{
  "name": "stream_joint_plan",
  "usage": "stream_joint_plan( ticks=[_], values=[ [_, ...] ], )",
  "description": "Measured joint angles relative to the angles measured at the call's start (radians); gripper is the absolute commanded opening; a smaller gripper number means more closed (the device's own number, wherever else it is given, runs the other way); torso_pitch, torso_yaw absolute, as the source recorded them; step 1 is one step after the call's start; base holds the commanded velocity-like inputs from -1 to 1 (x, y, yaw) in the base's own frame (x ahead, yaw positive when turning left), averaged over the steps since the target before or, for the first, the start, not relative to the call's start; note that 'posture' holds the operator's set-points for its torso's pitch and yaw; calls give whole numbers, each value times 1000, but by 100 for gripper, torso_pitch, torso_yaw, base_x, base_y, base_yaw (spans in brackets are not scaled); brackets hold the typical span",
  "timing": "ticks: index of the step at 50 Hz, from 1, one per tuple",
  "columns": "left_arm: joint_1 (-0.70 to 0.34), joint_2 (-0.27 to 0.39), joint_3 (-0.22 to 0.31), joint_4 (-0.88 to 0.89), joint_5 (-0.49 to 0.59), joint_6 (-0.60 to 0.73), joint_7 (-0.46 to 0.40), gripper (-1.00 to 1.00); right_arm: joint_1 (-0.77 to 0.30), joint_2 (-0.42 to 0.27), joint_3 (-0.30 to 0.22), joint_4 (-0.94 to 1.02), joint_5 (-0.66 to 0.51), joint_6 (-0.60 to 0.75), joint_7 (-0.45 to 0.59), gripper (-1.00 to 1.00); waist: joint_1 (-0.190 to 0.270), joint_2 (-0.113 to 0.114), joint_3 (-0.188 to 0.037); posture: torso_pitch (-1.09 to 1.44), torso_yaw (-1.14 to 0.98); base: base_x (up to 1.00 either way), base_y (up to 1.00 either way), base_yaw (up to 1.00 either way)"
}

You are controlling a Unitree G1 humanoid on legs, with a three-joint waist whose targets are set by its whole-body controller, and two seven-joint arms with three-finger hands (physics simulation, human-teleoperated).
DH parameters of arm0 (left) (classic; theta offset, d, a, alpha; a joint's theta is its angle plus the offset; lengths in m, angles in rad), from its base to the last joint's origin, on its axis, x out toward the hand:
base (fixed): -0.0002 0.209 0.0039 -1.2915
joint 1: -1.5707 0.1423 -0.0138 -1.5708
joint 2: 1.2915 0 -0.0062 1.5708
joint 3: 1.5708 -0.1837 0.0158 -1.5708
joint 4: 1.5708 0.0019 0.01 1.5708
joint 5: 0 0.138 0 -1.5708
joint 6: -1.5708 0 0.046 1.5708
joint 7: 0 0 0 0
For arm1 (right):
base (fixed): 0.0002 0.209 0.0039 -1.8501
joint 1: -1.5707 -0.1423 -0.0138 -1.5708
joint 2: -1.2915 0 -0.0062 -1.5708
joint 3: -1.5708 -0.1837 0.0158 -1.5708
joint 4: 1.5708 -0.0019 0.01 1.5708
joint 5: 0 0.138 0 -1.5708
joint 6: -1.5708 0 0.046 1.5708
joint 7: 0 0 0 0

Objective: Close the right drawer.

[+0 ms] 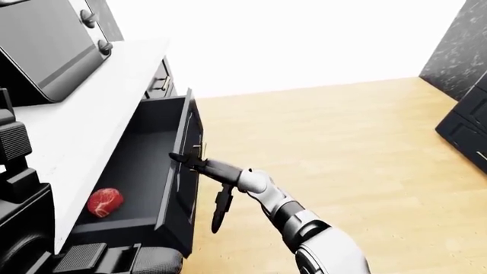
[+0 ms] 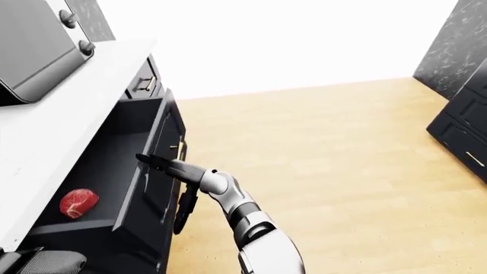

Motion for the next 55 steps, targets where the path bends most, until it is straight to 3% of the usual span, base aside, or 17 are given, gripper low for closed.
stream_joint_plan(
  ticks=[13,18,25,28,31,35,40,45,49,55],
  values=[
    [3,12,1,1,-3,-2,12,100,-79,-46,-23,-6,39,23,53,100,14,1,8,0,0,0,0,0],
    [3,9,-5,1,1,0,10,100,-151,-137,-60,-58,116,29,48,100,22,-4,1,0,0,0,0,0],
    [-5,7,-8,-2,4,5,7,100,-168,-268,-98,-131,207,50,24,100,27,-11,1,0,0,0,0,0],
    [-9,3,-14,0,7,10,4,100,-173,-346,-101,-182,205,42,-69,100,32,-13,5,0,0,0,0,0],
    [-13,-9,-21,1,15,17,-3,100,-152,-412,-140,-314,238,81,-131,100,35,-17,7,0,0,0,0,0],
    [-21,-32,-31,0,27,30,-19,100,8,-462,-186,-764,323,265,-194,100,42,-27,4,0,0,0,0,0],
    [-24,-68,-47,3,47,36,-46,100,334,-448,-215,-1397,394,521,-260,100,47,-39,0,0,0,0,0,0],
    [-34,-94,-60,5,66,48,-73,100,524,-425,-238,-1551,407,585,-319,100,42,-42,2,0,0,0,0,0],
    [-40,-112,-65,5,75,59,-89,100,646,-394,-246,-1591,412,561,-338,100,40,-41,2,0,0,0,0,0],
    [-50,-148,-70,6,91,73,-121,100,735,-363,-254,-1561,416,486,-354,100,37,-40,2,0,0,0,0,0]
  ],
)
